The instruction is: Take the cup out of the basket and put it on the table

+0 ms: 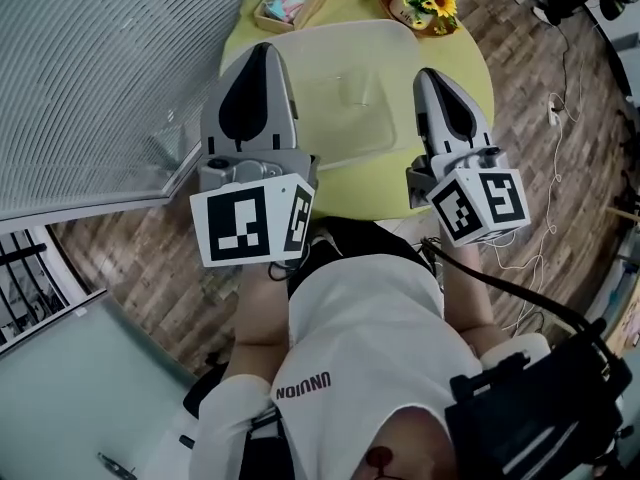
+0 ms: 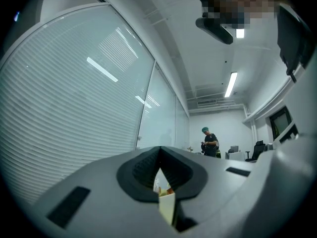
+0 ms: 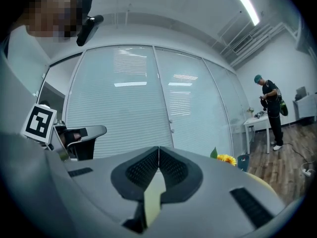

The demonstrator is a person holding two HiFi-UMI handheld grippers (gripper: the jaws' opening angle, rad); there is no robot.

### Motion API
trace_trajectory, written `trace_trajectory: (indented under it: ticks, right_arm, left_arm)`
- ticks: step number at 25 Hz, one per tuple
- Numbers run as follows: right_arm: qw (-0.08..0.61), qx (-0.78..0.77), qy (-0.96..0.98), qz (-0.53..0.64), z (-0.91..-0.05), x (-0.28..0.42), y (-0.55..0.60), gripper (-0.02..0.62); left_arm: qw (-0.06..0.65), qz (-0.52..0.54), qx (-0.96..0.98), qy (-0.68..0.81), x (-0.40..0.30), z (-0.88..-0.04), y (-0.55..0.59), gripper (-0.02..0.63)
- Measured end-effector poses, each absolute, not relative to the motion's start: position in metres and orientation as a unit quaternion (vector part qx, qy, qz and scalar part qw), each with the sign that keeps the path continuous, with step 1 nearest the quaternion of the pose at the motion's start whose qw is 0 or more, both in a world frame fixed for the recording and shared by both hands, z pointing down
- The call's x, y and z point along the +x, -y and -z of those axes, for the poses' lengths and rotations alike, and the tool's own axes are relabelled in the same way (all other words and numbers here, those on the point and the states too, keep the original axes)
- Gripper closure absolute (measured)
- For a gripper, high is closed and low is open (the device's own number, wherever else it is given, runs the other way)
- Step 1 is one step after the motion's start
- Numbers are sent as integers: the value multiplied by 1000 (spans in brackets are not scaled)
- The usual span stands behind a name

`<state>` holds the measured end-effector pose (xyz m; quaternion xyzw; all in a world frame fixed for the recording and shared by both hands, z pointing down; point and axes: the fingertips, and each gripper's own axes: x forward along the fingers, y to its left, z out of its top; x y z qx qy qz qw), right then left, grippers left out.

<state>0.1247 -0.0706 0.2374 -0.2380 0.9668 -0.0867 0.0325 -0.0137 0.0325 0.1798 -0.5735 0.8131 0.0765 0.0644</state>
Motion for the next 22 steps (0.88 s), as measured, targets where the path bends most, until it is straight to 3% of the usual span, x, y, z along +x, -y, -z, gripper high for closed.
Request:
trace_trajectory:
  ticks: [22]
  right_arm:
    - [-25, -292, -947, 132, -286, 74, 135, 575]
  left_arm:
    - [0, -65, -616, -785, -59, -222, 44, 592]
